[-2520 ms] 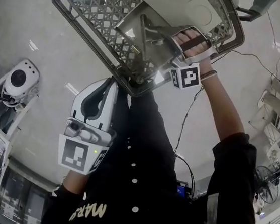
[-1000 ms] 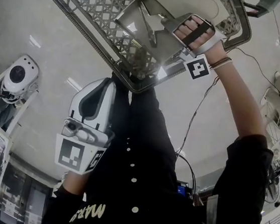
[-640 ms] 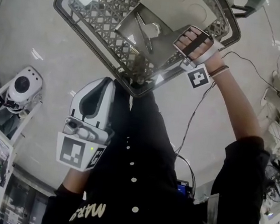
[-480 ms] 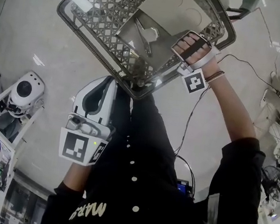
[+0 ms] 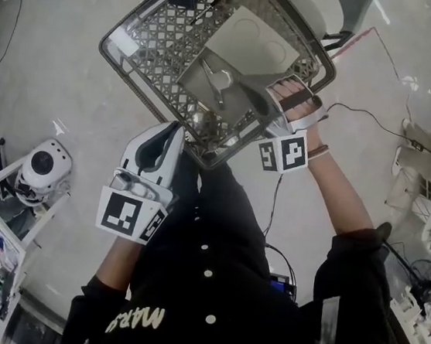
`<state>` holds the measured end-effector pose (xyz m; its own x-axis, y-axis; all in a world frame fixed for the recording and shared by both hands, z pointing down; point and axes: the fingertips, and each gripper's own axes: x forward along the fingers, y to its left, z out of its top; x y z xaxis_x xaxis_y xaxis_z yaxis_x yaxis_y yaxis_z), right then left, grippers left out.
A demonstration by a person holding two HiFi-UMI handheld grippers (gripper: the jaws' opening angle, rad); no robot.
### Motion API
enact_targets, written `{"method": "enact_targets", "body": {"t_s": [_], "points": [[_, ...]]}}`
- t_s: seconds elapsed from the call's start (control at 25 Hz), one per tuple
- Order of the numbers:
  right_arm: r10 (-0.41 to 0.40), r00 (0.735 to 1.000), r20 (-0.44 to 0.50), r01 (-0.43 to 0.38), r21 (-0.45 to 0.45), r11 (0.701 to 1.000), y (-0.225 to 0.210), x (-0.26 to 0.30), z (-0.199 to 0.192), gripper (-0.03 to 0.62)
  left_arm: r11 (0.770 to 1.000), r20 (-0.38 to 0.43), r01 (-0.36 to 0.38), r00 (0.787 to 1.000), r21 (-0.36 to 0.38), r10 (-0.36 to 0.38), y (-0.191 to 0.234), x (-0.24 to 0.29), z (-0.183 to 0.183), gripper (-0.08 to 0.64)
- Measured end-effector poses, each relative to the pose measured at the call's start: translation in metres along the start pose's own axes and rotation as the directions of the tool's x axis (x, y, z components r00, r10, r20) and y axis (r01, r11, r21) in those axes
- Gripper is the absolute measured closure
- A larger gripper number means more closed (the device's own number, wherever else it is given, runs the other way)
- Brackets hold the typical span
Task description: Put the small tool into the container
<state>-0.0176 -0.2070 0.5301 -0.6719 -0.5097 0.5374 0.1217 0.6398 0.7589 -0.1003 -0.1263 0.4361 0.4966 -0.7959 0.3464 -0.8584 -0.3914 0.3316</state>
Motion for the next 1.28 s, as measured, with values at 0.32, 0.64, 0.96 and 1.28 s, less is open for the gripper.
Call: {"method": "enact_targets", "body": {"t_s": [0.32, 0.64, 0.96, 1.28], "points": [[-0.072, 0.997, -0.016, 0.074, 0.174, 0.982, -0.038, -0.037, 0.030, 0.578, 0.998, 0.058, 0.009, 0.998, 0.068, -0.013, 0.002, -0.006, 0.030, 0.526], [-0.205, 0.978, -0.036, 0.196, 0.496, 0.846, -0.086, -0.089, 0.052, 0.579, 0.991, 0.129, -0.003, 0.992, 0.137, -0.015, 0.006, -0.019, 0.063, 0.526], [-0.370, 0.929, -0.005, 0.261, 0.719, 0.644, -0.128, -0.140, 0.062, 0.578, 0.986, 0.210, -0.015, 0.977, 0.165, -0.020, 0.007, -0.026, 0.090, 0.526], [-0.586, 0.800, -0.128, 0.356, 0.887, 0.293, -0.145, -0.198, 0.043, 0.578, 0.983, 0.276, -0.040, 0.961, 0.178, -0.010, 0.008, -0.040, 0.112, 0.526]]}}
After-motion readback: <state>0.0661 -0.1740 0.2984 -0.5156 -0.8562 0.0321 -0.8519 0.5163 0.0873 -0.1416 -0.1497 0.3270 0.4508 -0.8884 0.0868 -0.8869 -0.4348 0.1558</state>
